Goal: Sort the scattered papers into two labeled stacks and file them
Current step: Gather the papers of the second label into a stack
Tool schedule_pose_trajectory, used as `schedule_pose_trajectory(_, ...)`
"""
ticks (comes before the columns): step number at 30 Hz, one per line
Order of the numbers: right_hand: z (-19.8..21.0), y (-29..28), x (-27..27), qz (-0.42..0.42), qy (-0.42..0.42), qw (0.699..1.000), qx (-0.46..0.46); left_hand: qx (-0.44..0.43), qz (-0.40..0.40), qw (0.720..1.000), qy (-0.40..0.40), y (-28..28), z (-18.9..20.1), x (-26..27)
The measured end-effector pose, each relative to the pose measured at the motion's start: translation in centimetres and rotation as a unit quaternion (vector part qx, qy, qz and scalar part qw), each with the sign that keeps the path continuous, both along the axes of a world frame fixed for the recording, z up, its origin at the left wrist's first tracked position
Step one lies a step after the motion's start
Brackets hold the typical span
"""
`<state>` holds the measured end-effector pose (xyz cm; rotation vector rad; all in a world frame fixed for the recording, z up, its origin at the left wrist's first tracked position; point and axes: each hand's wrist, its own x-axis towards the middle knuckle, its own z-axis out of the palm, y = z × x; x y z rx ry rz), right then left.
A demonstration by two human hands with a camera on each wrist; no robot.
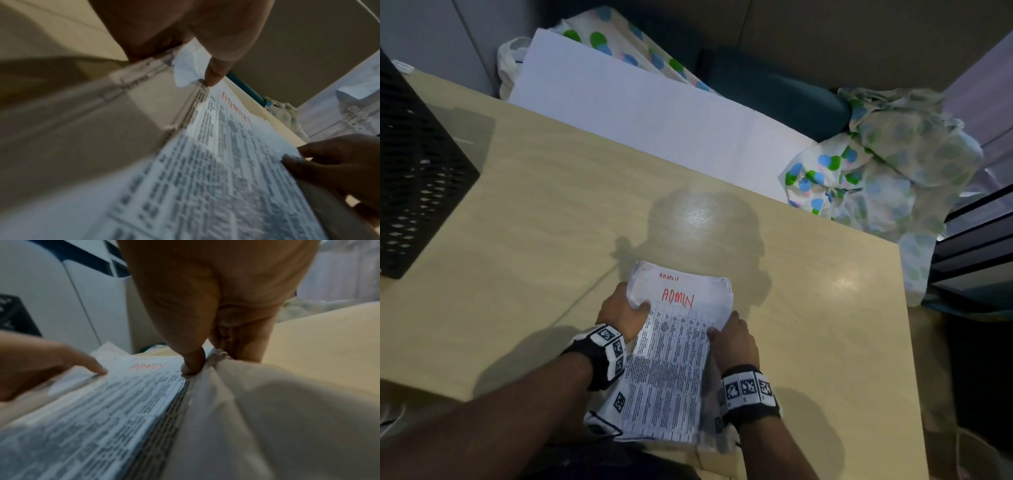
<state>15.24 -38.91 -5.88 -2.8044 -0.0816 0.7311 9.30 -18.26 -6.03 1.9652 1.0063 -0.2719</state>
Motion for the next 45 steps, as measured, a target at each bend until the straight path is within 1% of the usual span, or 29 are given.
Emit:
schedule_pose_trajectory(3, 0.1, 0.4, 0.7, 0.043, -0.011, 0.999, -0.021, -0.046, 0.023, 0.998, -0.046, -0.3, 0.7, -0.3)
schedule_pose_trajectory(5, 0.4, 0.2, 0.9, 0.069, -0.024, 0.996, -0.051, -0.069, 0.039, 0.995, -0.068, 0.0, 0.7, -0.9)
schedule_pose_trajectory(7, 0.7, -0.2, 1.0, 0.073, -0.033, 0.994, -0.074, -0.083, 0.049, 0.992, -0.080, 0.3, 0.3, -1.5)
schedule_pose_trajectory(9, 0.5, -0.5, 0.7, 0.062, -0.028, 0.995, -0.074, -0.091, 0.049, 0.991, -0.083, 0.2, 0.0, -2.2)
schedule_pose_trajectory(11, 0.1, -0.3, 0.0, 0.014, -0.006, 0.998, -0.055, -0.075, 0.030, 0.994, -0.068, -0.3, 0.0, -2.5)
schedule_pose_trajectory(12, -0.1, -0.1, -0.4, 0.006, 0.000, 0.999, -0.049, -0.065, 0.021, 0.996, -0.062, -0.6, 0.1, -2.4)
schedule_pose_trajectory(14, -0.2, 0.4, -1.2, 0.012, 0.019, 0.999, -0.049, -0.052, 0.017, 0.997, -0.056, -1.2, 0.2, -1.8)
schedule_pose_trajectory(15, 0.1, 0.6, -1.2, 0.017, 0.027, 0.998, -0.056, -0.051, 0.030, 0.997, -0.054, -1.3, 0.3, -1.5)
schedule_pose_trajectory(17, 0.0, 0.8, -0.5, 0.055, 0.024, 0.994, -0.094, -0.056, 0.071, 0.994, -0.056, -1.1, 0.2, -0.9)
schedule_pose_trajectory(18, -0.3, 0.7, 0.1, 0.086, 0.008, 0.989, -0.117, -0.061, 0.086, 0.993, -0.053, -0.9, 0.2, -0.8)
schedule_pose_trajectory(20, -0.4, 0.2, 1.2, 0.136, -0.031, 0.982, -0.131, -0.057, 0.072, 0.995, -0.039, -0.5, 0.1, -0.7)
schedule_pose_trajectory(22, -0.4, -0.3, 2.2, 0.112, -0.039, 0.990, -0.073, -0.037, 0.023, 0.999, -0.027, -0.2, 0.0, -0.5)
schedule_pose_trajectory(24, -0.4, -0.7, 3.2, 0.053, -0.016, 0.998, 0.017, -0.021, -0.016, 0.999, -0.028, -0.4, 0.2, -0.2)
schedule_pose_trajectory(25, -0.4, -0.9, 3.6, 0.022, -0.010, 0.997, 0.075, -0.026, -0.017, 0.999, -0.035, -0.5, 0.3, 0.0)
schedule_pose_trajectory(27, -0.5, -1.2, 4.4, -0.040, -0.017, 0.982, 0.186, -0.069, 0.015, 0.995, -0.064, -0.7, 0.6, 0.4)
schedule_pose_trajectory(28, -0.4, -1.3, 4.7, -0.079, -0.016, 0.971, 0.227, -0.090, 0.030, 0.993, -0.077, -0.6, 0.6, 0.4)
schedule_pose_trajectory(29, -0.3, -1.3, 4.9, -0.109, -0.013, 0.958, 0.264, -0.105, 0.031, 0.990, -0.084, -0.5, 0.7, 0.4)
schedule_pose_trajectory(30, 0.1, -1.3, 5.0, -0.115, -0.019, 0.949, 0.292, -0.114, 0.017, 0.989, -0.092, -0.4, 0.7, 0.4)
schedule_pose_trajectory(31, 0.4, -1.2, 5.2, -0.088, -0.030, 0.948, 0.304, -0.116, -0.006, 0.988, -0.103, -0.2, 0.6, 0.4)
schedule_pose_trajectory(32, 0.8, -1.1, 5.4, -0.038, -0.035, 0.954, 0.296, -0.112, -0.033, 0.987, -0.115, -0.1, 0.6, 0.4)
schedule_pose_trajectory(33, 1.1, -1.0, 5.6, 0.013, -0.032, 0.961, 0.273, -0.107, -0.058, 0.985, -0.122, 0.0, 0.6, 0.3)
schedule_pose_trajectory(34, 1.3, -0.8, 5.8, 0.043, -0.025, 0.968, 0.247, -0.105, -0.077, 0.983, -0.129, 0.1, 0.5, 0.1)
schedule_pose_trajectory(36, 1.2, -0.4, 6.1, 0.065, -0.017, 0.977, 0.203, -0.118, -0.081, 0.980, -0.141, -0.1, 0.3, -0.1)
schedule_pose_trajectory(38, 0.6, -0.1, 6.0, 0.077, -0.017, 0.981, 0.178, -0.122, -0.073, 0.978, -0.155, -0.5, 0.5, -0.1)
schedule_pose_trajectory(39, 0.4, 0.1, 5.8, 0.078, -0.019, 0.981, 0.179, -0.127, -0.069, 0.977, -0.156, -0.8, 0.7, 0.0)
schedule_pose_trajectory(42, 0.1, 0.6, 5.1, 0.050, -0.030, 0.975, 0.213, -0.137, -0.028, 0.982, -0.129, -1.3, 0.2, 0.3)
schedule_pose_trajectory(45, 0.0, 0.8, 5.1, 0.002, -0.032, 0.968, 0.250, -0.100, -0.010, 0.990, -0.097, -1.4, 0.0, 0.6)
